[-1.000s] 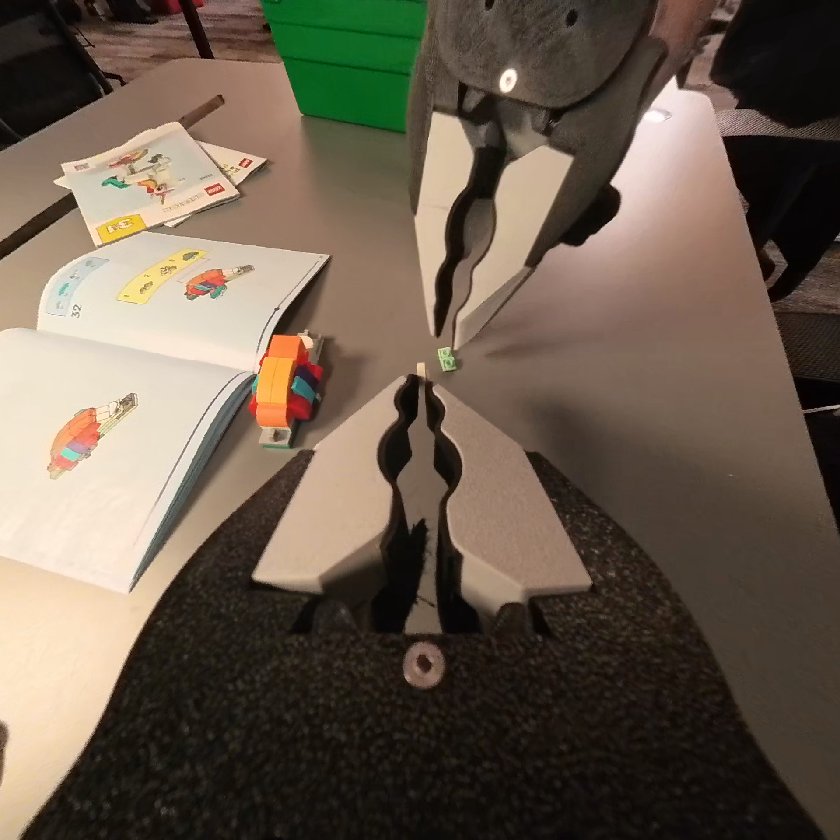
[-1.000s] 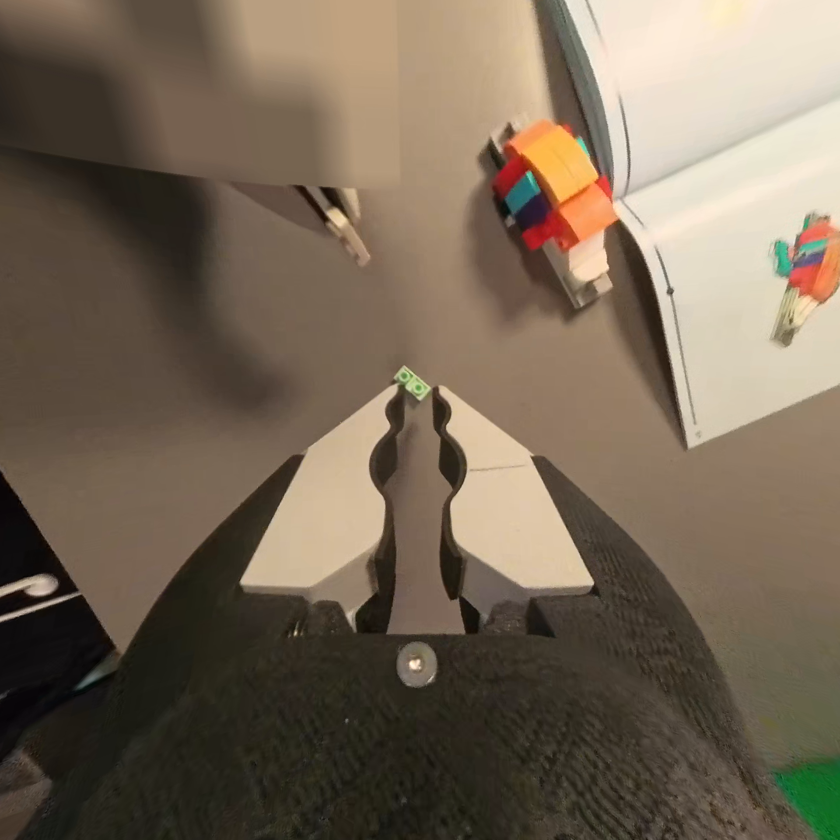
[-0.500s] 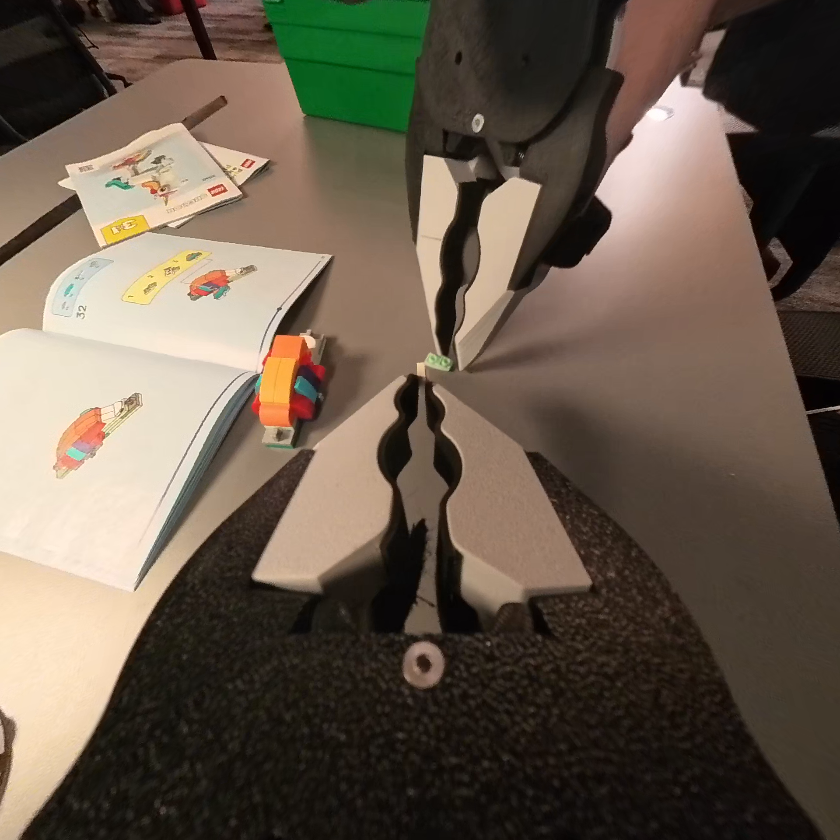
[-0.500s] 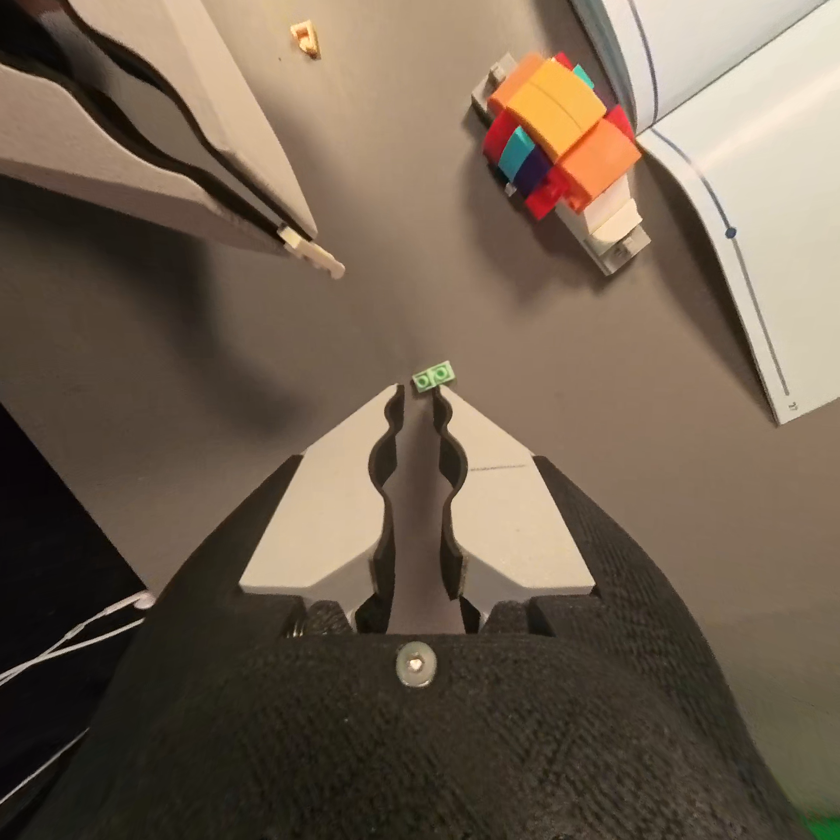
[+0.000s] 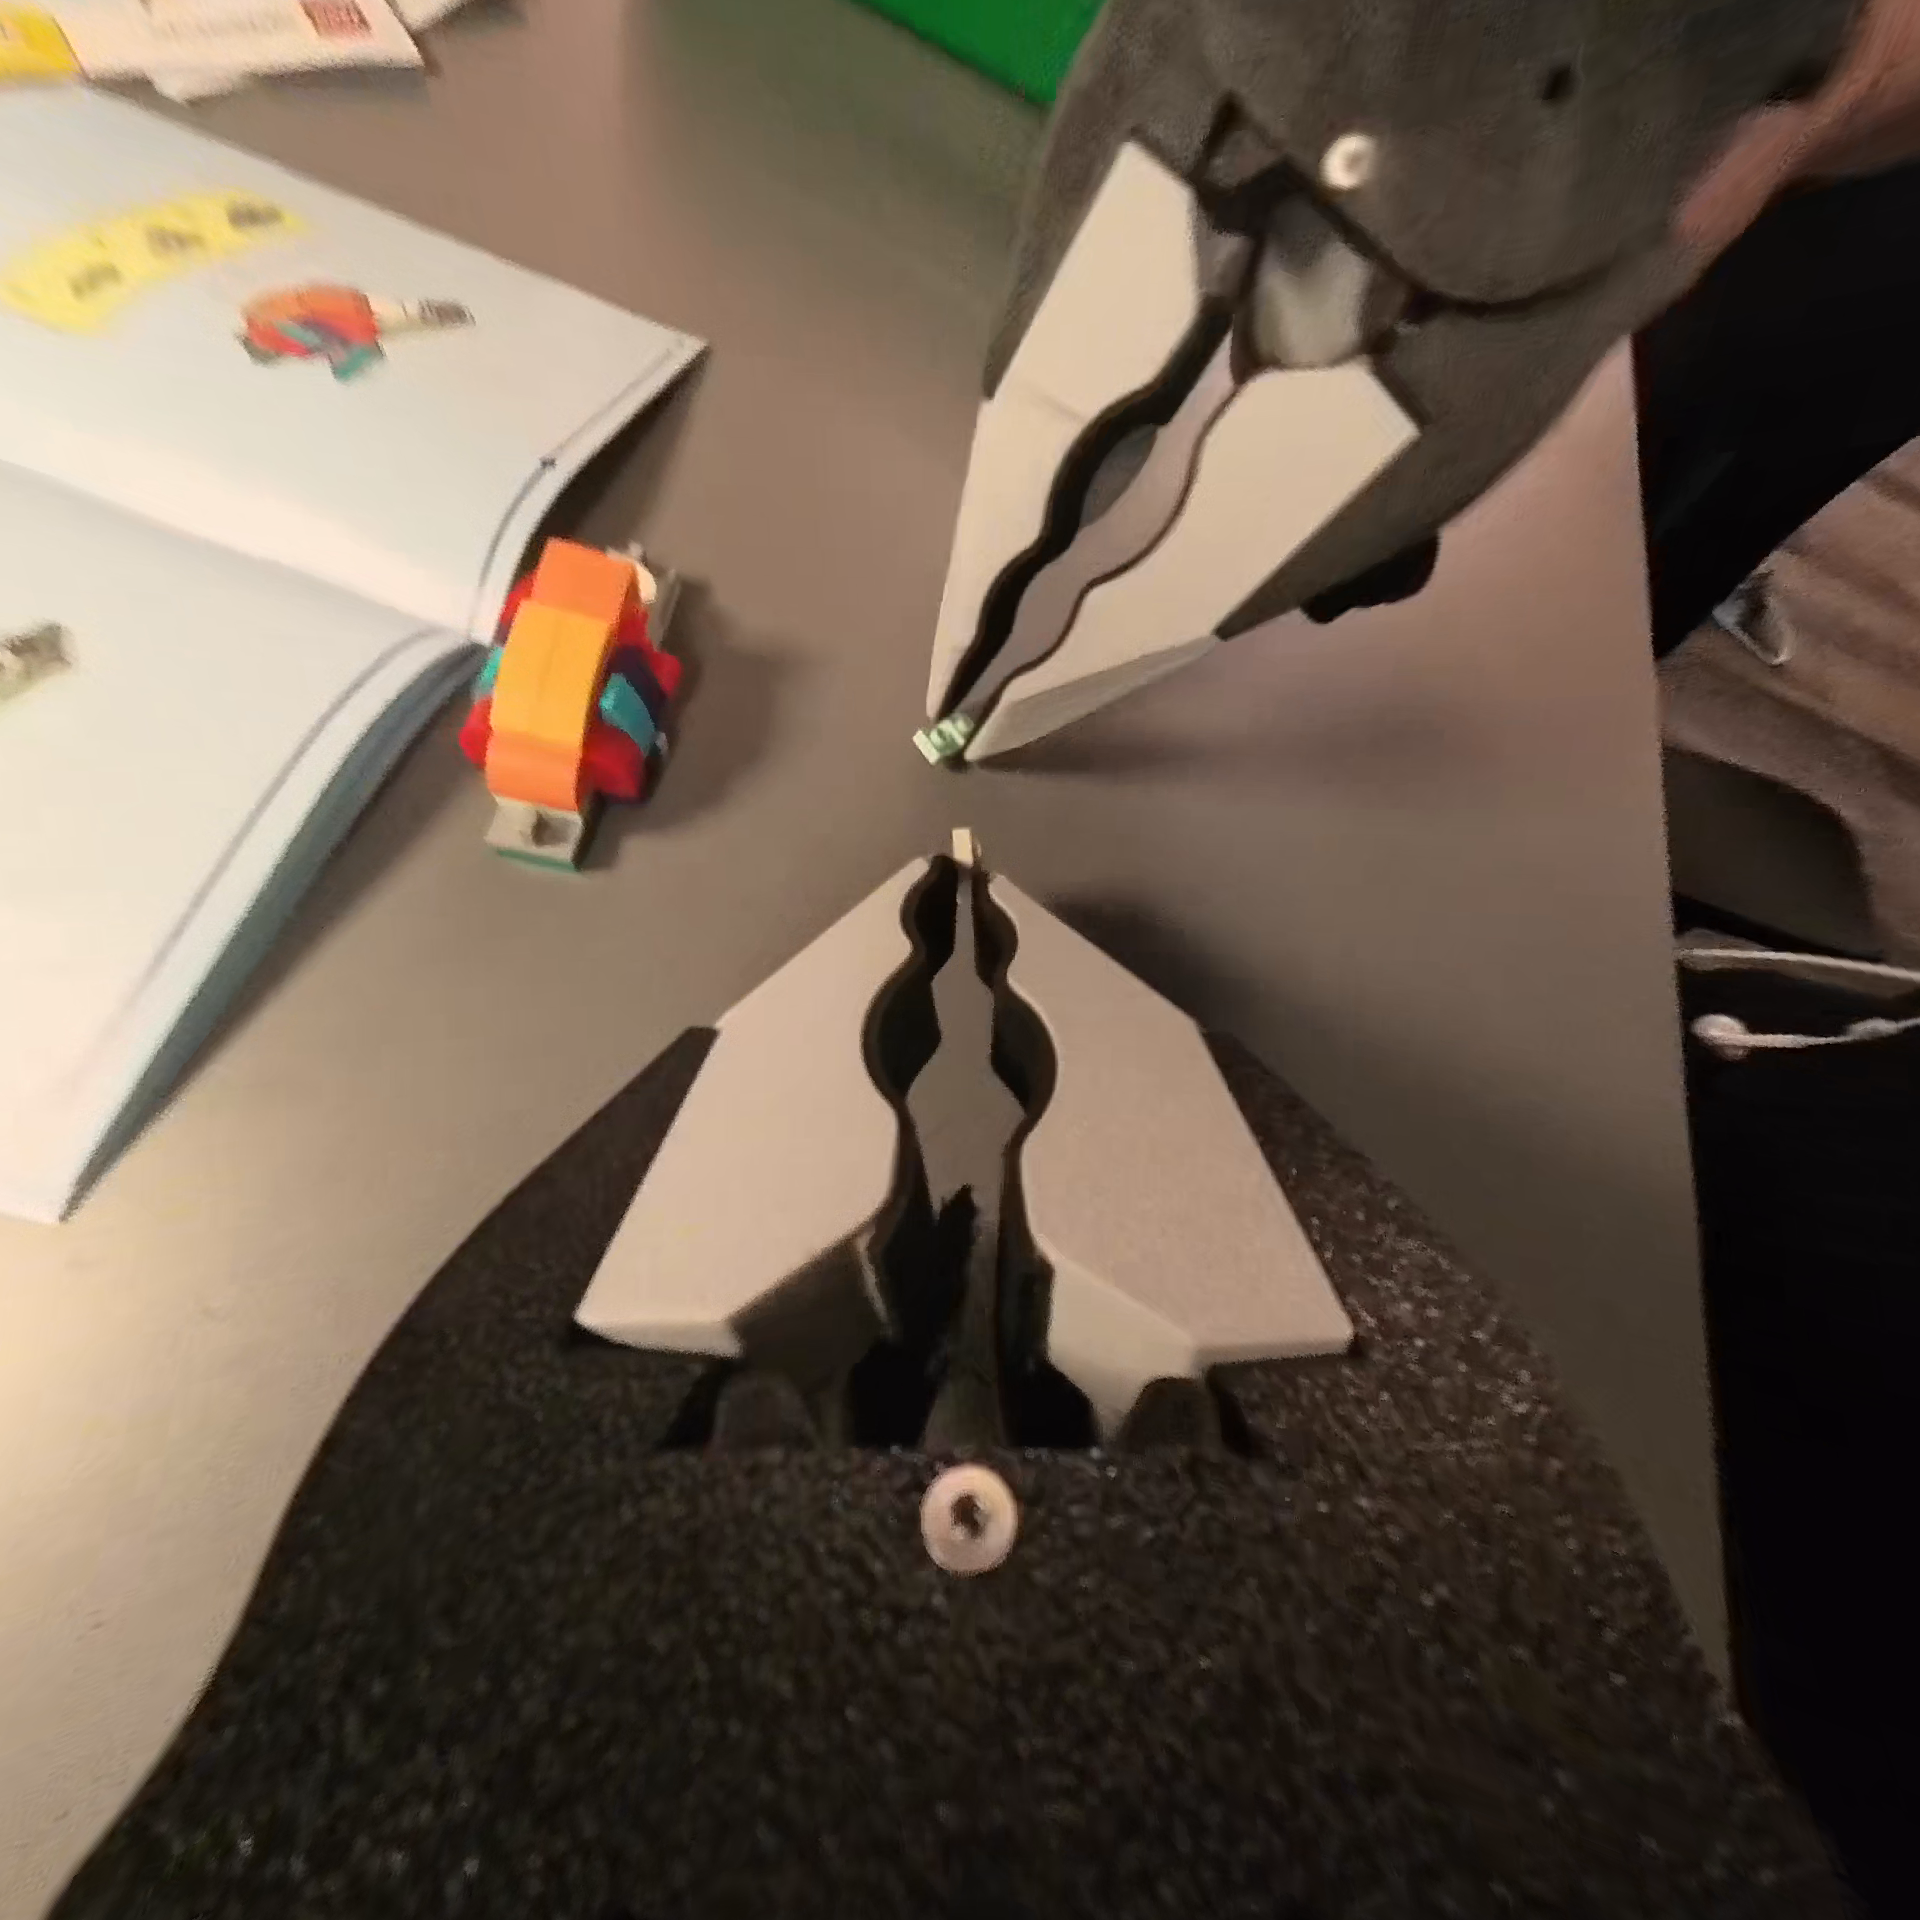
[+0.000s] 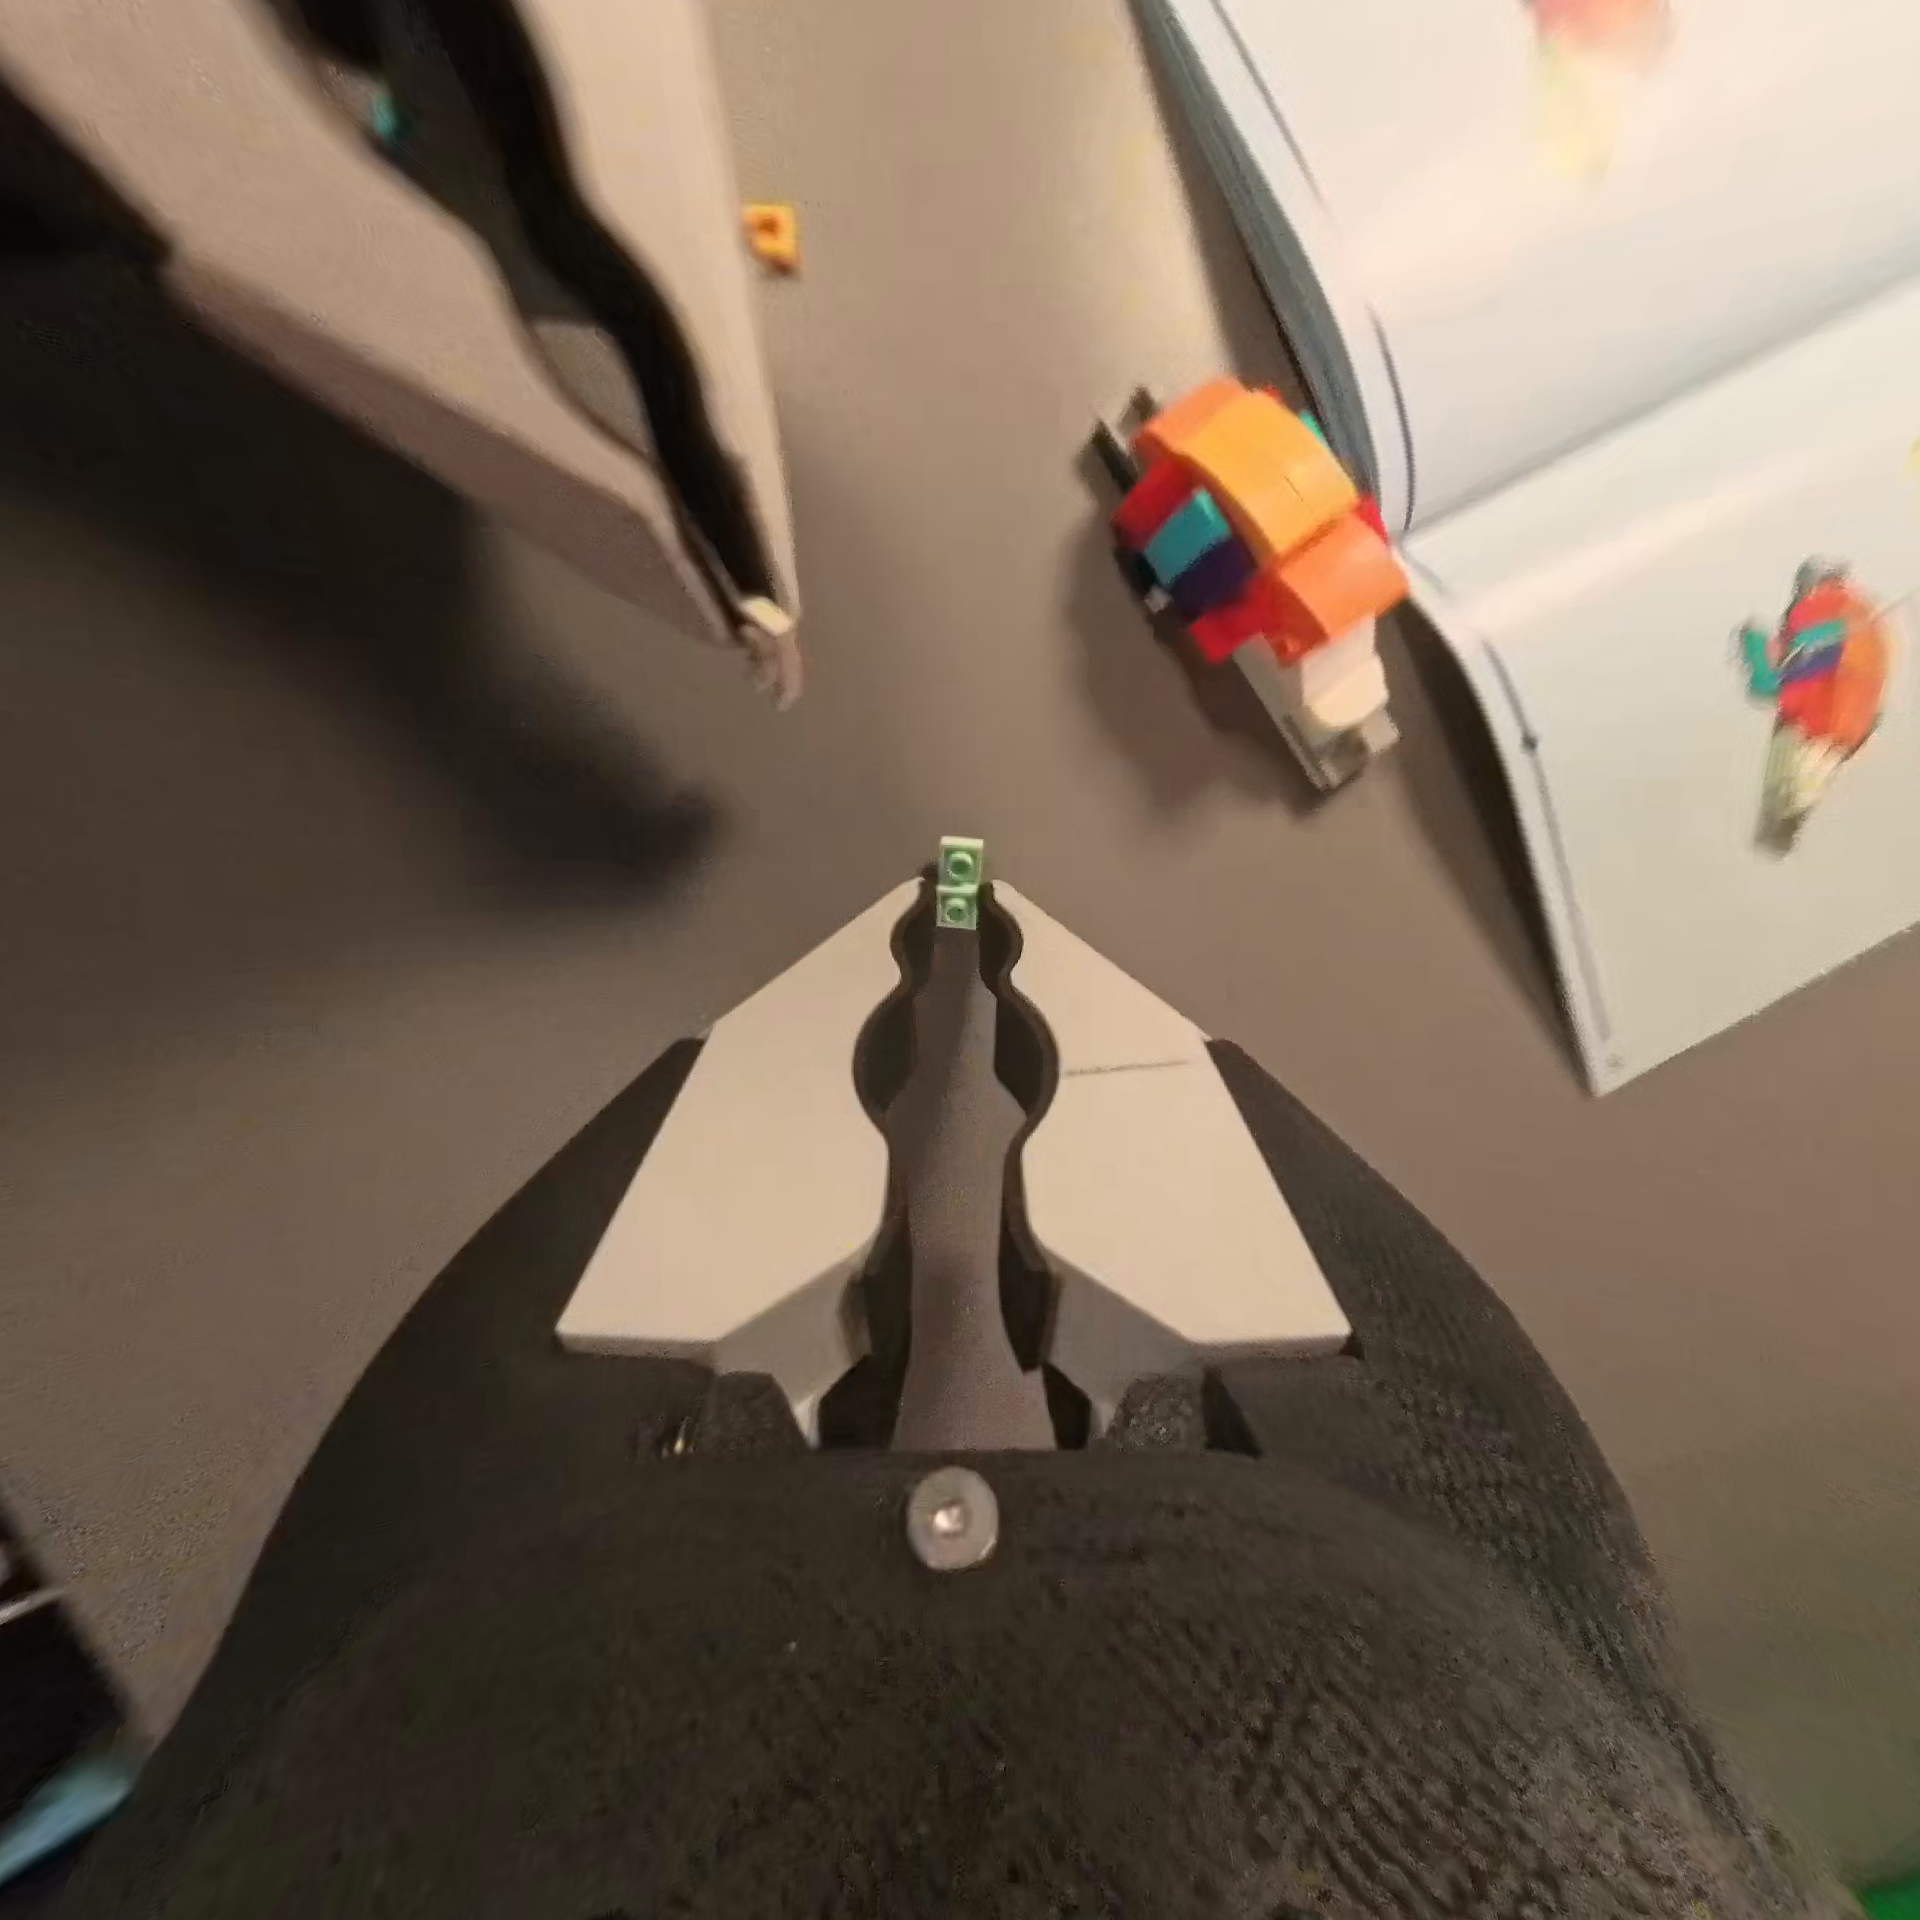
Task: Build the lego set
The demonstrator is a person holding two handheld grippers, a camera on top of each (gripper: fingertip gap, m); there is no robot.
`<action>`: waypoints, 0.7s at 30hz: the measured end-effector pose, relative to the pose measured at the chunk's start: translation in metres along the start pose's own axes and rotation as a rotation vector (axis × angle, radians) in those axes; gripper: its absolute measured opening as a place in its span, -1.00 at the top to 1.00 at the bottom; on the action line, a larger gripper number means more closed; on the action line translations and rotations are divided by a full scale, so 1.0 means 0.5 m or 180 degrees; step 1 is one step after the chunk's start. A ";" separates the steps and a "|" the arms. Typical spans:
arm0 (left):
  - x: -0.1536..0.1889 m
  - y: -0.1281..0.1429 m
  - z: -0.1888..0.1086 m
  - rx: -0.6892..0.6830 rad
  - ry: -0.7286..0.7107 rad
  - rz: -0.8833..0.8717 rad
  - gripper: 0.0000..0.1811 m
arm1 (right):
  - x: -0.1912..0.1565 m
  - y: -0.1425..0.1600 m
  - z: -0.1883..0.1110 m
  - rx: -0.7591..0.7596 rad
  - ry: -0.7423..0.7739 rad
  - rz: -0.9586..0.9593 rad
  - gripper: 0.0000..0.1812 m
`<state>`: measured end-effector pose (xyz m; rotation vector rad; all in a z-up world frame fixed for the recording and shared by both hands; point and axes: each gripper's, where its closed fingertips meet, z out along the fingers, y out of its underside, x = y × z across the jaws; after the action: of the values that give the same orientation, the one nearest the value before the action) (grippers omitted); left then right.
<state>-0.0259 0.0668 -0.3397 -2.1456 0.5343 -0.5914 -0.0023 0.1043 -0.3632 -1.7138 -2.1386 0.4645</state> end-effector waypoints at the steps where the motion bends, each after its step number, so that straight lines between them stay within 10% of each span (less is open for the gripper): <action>1: -0.001 0.004 0.001 -0.0026 0.0026 -0.0074 0.99 | -0.001 -0.003 -0.001 0.0043 0.0120 -0.0286 0.93; 9: -0.018 0.028 0.002 -0.0184 0.0032 -0.0631 0.93 | -0.016 -0.048 -0.036 0.0321 0.1449 -0.2729 0.93; 16: -0.039 0.009 -0.010 -0.0017 -0.0168 -0.0694 0.54 | -0.020 -0.059 -0.059 0.0419 0.1908 -0.3199 0.93; 21: 0.032 -0.057 -0.018 0.0559 0.0564 -0.0671 0.55 | -0.030 -0.074 -0.076 0.0528 0.2137 -0.3410 0.93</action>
<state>-0.0132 0.0686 -0.3080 -2.0065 0.3382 -0.9177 -0.0130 0.0833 -0.3136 -0.3525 -2.0273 -0.2153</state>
